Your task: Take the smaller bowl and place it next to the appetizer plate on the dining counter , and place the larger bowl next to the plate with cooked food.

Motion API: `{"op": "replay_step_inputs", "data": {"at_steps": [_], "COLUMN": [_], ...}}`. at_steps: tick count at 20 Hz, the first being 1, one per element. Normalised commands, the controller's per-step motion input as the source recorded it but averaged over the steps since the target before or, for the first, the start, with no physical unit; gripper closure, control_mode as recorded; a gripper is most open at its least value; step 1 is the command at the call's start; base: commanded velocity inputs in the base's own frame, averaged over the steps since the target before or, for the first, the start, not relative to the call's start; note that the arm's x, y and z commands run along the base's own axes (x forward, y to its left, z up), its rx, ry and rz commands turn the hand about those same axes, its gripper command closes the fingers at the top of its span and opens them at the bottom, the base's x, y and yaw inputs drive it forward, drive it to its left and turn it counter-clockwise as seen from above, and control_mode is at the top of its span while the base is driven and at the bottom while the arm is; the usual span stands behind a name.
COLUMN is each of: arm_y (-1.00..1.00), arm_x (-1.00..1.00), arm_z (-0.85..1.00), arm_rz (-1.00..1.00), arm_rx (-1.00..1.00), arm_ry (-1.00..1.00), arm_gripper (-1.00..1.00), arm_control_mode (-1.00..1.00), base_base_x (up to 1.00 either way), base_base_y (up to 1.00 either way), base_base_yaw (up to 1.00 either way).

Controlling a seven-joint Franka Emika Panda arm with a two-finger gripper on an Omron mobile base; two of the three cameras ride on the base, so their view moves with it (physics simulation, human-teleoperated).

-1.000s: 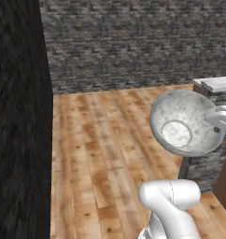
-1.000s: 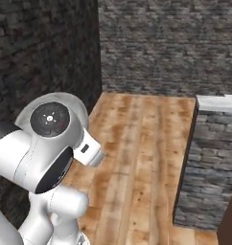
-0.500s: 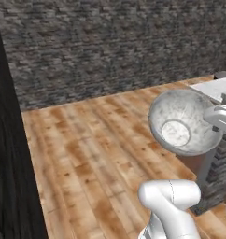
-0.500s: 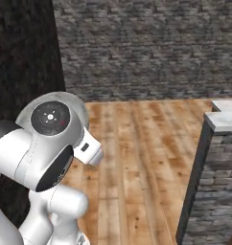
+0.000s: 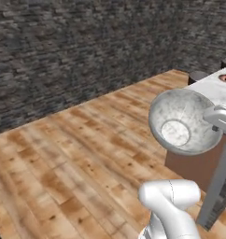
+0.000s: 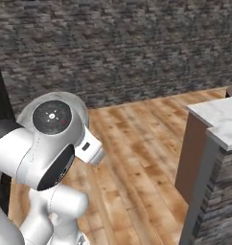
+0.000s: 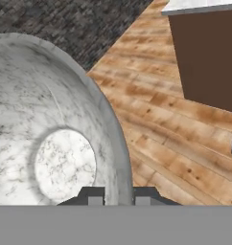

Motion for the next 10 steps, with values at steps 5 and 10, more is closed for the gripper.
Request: {"op": "replay_step_inputs", "data": {"at_steps": [5,10], "arm_y": [0.0,0.0], "arm_x": [0.0,0.0], "arm_z": [0.0,0.0], "arm_rz": [0.0,0.0], "arm_rx": [0.0,0.0], "arm_ry": [0.0,0.0], "arm_gripper": [1.0,1.0], "arm_control_mode": [1.0,1.0], "base_base_x": [1.0,1.0], "base_base_y": [0.85,0.87], "base_base_yaw": [-0.51,-0.48]}}
